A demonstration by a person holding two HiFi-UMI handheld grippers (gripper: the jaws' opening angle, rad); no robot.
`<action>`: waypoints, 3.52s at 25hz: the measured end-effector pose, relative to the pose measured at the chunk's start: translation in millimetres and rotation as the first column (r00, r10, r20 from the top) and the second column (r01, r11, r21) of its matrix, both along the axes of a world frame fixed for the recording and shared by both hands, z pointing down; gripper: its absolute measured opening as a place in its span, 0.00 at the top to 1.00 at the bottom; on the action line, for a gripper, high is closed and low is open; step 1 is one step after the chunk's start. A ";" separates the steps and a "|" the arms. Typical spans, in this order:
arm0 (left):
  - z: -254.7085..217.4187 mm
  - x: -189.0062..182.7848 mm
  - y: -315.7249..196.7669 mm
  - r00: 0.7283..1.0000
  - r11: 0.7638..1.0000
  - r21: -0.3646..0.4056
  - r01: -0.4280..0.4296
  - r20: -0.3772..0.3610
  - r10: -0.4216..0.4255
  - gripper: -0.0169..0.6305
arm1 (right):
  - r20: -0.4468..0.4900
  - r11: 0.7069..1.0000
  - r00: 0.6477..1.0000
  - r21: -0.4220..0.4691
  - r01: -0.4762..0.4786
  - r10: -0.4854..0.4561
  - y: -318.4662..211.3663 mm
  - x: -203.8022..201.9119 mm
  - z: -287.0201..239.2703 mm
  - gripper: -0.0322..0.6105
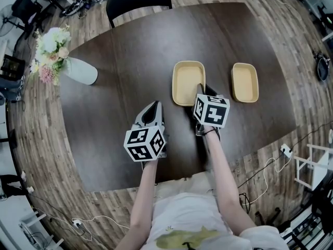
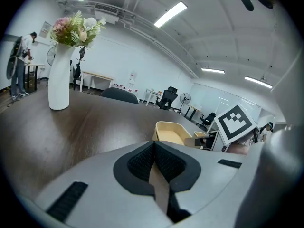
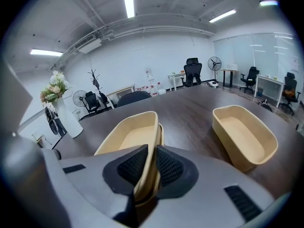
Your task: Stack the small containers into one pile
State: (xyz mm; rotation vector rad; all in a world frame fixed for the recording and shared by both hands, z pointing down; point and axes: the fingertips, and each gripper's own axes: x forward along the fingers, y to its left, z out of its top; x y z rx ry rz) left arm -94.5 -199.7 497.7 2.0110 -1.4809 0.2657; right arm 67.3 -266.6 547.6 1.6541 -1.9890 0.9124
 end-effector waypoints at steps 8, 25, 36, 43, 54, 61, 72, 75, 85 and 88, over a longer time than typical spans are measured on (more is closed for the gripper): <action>-3.0 4.6 2.0 1.000 1.000 0.007 -0.020 -0.007 0.020 0.94 | 0.016 1.000 1.000 0.020 0.019 -0.019 3.2 -5.2 -4.6 0.71; -17.3 24.0 12.7 0.987 0.985 0.067 -0.158 -0.004 0.159 0.94 | -0.006 0.988 1.000 0.152 -0.013 0.014 31.9 11.7 -32.6 0.89; -31.3 82.1 13.8 0.979 0.975 0.091 -0.202 0.015 0.201 0.94 | 0.066 0.983 0.997 0.181 -0.039 0.028 38.8 73.6 -50.3 0.90; -35.0 149.9 7.5 0.975 0.971 0.094 -0.221 0.010 0.221 0.94 | 0.078 0.982 0.996 0.181 -0.058 0.045 28.2 142.4 -56.1 0.90; -23.0 220.6 -7.4 0.974 0.972 0.061 -0.225 0.003 0.226 0.94 | 0.058 0.986 0.998 0.158 -0.046 0.037 8.4 211.0 -44.5 0.90; -12.8 242.7 -14.8 0.976 0.975 0.040 -0.218 0.006 0.218 0.94 | 0.021 0.993 0.999 0.112 -0.045 0.043 -2.3 234.1 -20.1 0.78; 3.9 252.8 -18.1 0.981 0.981 -0.014 -0.191 0.016 0.191 0.94 | 0.037 0.999 0.998 0.001 -0.049 0.049 -10.8 244.3 17.4 0.73; 5.9 255.1 -18.2 0.982 0.982 -0.020 -0.185 0.019 0.186 0.94 | 0.041 0.999 0.999 -0.026 -0.034 0.035 -11.8 242.5 24.5 0.74; 2.9 250.7 -18.9 0.987 0.987 -0.015 -0.160 0.029 0.161 0.94 | 0.009 0.996 0.998 -0.063 -0.057 0.057 -15.3 245.4 27.1 0.89; -2.3 242.6 -18.1 0.988 0.988 -0.007 -0.153 0.034 0.153 0.94 | 0.028 0.994 0.996 -0.064 -0.085 0.087 -14.6 243.1 20.2 0.89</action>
